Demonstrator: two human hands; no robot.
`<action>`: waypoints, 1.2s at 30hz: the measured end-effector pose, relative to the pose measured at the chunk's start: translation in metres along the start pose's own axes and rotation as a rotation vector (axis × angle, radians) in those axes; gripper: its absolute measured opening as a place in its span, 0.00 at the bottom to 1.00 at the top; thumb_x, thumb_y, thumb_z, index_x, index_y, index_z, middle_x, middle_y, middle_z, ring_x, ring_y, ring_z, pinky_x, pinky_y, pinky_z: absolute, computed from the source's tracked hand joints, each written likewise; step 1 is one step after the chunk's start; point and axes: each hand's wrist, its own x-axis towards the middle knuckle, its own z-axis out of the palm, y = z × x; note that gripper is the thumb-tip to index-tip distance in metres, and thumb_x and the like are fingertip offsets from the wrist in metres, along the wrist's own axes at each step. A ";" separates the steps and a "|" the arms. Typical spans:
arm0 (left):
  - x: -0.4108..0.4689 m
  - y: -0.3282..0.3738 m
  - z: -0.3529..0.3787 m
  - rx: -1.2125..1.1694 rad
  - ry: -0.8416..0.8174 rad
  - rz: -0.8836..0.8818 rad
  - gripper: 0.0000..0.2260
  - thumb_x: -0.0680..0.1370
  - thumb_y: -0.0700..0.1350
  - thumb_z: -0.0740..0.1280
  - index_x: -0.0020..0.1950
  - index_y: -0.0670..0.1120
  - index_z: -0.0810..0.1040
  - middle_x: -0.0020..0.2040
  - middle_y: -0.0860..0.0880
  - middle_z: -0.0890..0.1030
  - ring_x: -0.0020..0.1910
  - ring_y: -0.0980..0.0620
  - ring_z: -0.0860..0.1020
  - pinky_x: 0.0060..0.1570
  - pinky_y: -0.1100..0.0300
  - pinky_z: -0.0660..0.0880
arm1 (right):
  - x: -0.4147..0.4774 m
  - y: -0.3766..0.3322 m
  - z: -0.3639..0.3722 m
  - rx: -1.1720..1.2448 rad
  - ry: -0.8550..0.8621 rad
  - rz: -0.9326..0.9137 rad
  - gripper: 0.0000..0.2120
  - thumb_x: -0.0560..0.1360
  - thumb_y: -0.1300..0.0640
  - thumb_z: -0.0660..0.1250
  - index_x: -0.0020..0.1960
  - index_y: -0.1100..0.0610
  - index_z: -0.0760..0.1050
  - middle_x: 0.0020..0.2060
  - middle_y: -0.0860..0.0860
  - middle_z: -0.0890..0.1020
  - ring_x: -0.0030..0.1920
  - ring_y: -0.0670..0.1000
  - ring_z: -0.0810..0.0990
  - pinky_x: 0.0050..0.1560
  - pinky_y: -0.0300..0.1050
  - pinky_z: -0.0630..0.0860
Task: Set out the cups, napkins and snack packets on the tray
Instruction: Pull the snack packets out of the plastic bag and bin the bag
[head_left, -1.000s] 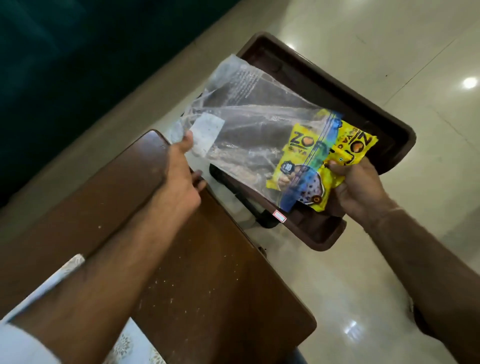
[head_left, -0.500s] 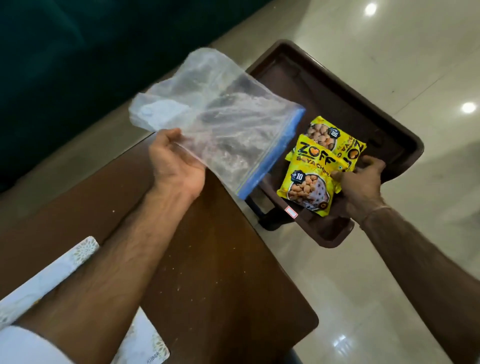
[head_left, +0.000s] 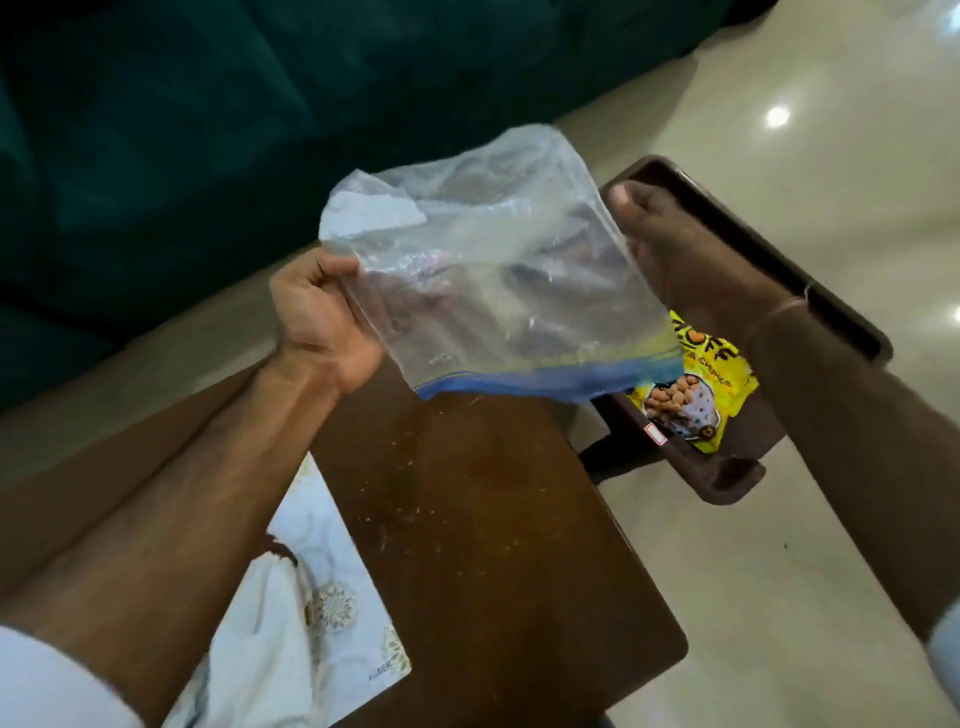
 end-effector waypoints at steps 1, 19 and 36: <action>-0.008 0.009 -0.003 0.033 0.006 0.016 0.29 0.70 0.43 0.59 0.73 0.41 0.71 0.68 0.36 0.77 0.66 0.31 0.76 0.62 0.32 0.73 | 0.000 -0.006 0.015 -0.035 -0.045 -0.001 0.32 0.76 0.54 0.73 0.74 0.56 0.62 0.47 0.53 0.85 0.44 0.52 0.86 0.40 0.46 0.82; -0.247 0.338 -0.041 0.904 0.358 0.524 0.10 0.83 0.38 0.61 0.54 0.49 0.82 0.51 0.48 0.82 0.43 0.55 0.78 0.43 0.58 0.77 | -0.139 -0.212 0.352 -0.668 -0.216 -0.467 0.15 0.81 0.57 0.66 0.66 0.50 0.79 0.43 0.51 0.81 0.35 0.44 0.79 0.37 0.38 0.78; -0.517 0.536 -0.011 1.751 0.092 0.532 0.23 0.72 0.52 0.74 0.65 0.56 0.75 0.58 0.56 0.81 0.56 0.55 0.80 0.55 0.60 0.75 | -0.328 -0.390 0.632 -1.298 -0.380 -1.142 0.09 0.72 0.56 0.76 0.52 0.53 0.83 0.57 0.50 0.70 0.61 0.55 0.72 0.68 0.52 0.70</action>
